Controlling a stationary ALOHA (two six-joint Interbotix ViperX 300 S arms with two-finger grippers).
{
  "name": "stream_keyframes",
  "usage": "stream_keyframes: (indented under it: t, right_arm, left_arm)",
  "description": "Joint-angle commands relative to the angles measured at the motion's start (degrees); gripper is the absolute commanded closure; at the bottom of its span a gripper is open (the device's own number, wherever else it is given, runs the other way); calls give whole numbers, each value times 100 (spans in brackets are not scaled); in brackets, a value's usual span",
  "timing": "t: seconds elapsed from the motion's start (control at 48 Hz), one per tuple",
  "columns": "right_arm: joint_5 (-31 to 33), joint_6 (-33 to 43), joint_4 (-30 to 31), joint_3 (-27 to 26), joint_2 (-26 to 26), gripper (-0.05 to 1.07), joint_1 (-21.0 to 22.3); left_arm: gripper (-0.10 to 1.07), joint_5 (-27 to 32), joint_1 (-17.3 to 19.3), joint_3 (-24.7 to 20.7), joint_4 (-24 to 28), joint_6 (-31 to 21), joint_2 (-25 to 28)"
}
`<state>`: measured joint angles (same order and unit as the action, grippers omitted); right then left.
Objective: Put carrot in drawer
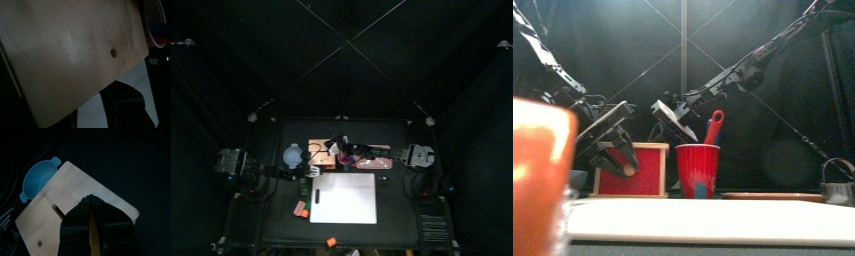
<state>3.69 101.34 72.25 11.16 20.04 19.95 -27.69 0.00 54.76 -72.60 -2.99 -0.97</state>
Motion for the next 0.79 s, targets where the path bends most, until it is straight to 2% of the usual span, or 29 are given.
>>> stream_keyframes:
  t: [0.0, 0.396, 0.771]
  right_arm:
    - [18, 0, -70, 123, -149, 75, -26]
    - [-79, 0, -158, 229, -220, 75, -62]
    - [-79, 0, -149, 237, -220, 75, -53]
  left_arm:
    - [41, 0, 9, -88, -53, 0, -9]
    - [41, 18, -211, -88, -193, 0, -53]
    - [41, 9, -633, -53, -563, 9, -53]
